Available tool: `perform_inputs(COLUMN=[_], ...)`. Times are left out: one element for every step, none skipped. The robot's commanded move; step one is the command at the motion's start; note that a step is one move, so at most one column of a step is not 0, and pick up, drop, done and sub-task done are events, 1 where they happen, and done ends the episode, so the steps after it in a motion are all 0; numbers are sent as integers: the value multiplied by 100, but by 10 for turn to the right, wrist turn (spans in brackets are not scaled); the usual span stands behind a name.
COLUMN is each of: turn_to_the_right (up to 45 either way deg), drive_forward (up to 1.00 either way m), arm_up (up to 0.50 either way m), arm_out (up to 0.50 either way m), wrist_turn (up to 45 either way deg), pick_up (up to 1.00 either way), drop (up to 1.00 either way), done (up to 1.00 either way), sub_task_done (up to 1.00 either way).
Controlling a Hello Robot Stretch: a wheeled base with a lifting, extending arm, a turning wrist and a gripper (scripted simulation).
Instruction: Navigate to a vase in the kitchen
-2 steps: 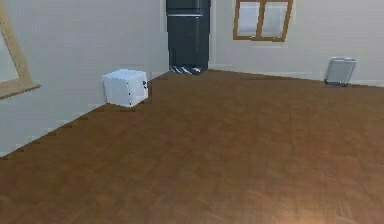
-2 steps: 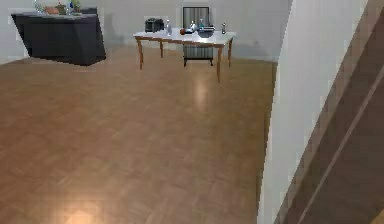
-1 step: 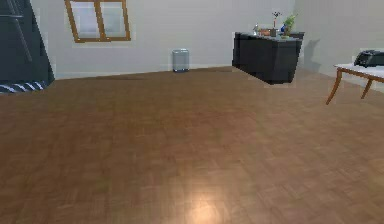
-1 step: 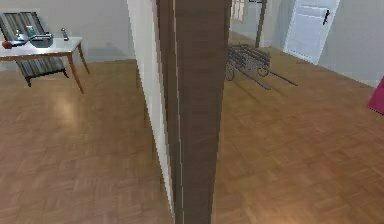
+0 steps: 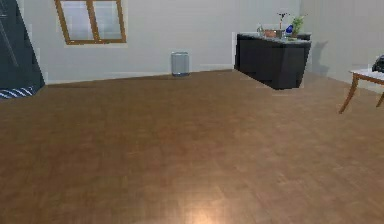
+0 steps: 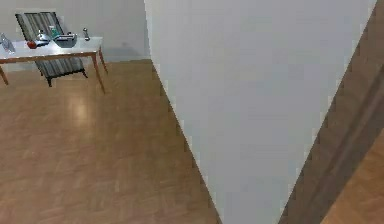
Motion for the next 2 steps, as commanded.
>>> perform_inputs(turn_to_the_right=[300, 0], drive_forward=[0, 100], arm_up=[0, 0], arm_out=[0, 0], wrist_turn=[0, 0], pick_up=[0, 0], drop=[0, 0], done=[0, 0], sub_task_done=[0, 0])
